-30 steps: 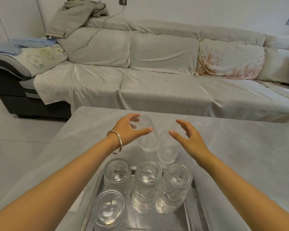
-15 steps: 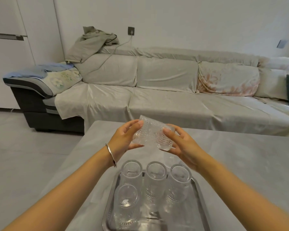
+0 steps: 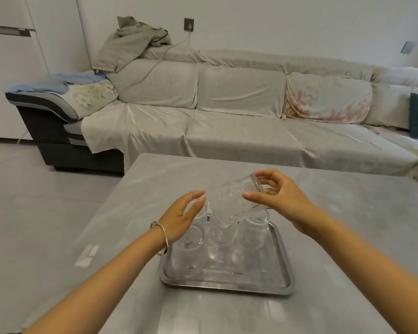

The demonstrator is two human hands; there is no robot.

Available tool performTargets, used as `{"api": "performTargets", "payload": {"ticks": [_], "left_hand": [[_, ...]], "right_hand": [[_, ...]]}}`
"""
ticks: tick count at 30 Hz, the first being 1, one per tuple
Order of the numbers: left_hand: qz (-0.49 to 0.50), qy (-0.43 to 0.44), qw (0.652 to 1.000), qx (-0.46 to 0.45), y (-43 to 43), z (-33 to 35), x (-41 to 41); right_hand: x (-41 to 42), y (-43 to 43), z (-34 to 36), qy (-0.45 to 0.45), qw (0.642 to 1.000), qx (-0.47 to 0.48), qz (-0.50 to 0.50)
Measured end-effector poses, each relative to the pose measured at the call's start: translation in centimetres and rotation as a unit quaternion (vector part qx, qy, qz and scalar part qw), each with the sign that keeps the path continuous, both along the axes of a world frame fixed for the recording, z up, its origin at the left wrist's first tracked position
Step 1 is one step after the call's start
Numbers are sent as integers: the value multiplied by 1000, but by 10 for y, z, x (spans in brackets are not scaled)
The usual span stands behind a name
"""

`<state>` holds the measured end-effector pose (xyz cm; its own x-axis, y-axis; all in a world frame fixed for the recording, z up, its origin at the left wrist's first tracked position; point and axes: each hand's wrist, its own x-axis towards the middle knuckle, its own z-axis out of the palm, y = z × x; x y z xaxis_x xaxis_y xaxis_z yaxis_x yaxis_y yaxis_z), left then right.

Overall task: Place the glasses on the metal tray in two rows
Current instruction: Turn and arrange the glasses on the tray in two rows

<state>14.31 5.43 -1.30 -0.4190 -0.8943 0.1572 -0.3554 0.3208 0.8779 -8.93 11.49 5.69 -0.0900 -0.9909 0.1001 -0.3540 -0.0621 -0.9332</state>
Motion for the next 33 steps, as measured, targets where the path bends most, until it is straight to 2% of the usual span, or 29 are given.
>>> {"api": "performTargets", "payload": {"ticks": [3,6,10,20,33], "left_hand": [[24,-156,983,-95,1,-24,7],[11,-214,973,-87,2,-43,6],[10,-196,977,-82,0,-50,6],[8,-219,972,-89,-1,-53,6],[6,-224,971,-81,0,-52,5]], "right_hand": [[0,9,-5,93,995,-12,18],[5,17,-15,177,983,-8,42],[16,18,-39,232,971,2,57],[32,17,-76,324,944,10,61],[50,15,-92,338,939,-3,58]]}}
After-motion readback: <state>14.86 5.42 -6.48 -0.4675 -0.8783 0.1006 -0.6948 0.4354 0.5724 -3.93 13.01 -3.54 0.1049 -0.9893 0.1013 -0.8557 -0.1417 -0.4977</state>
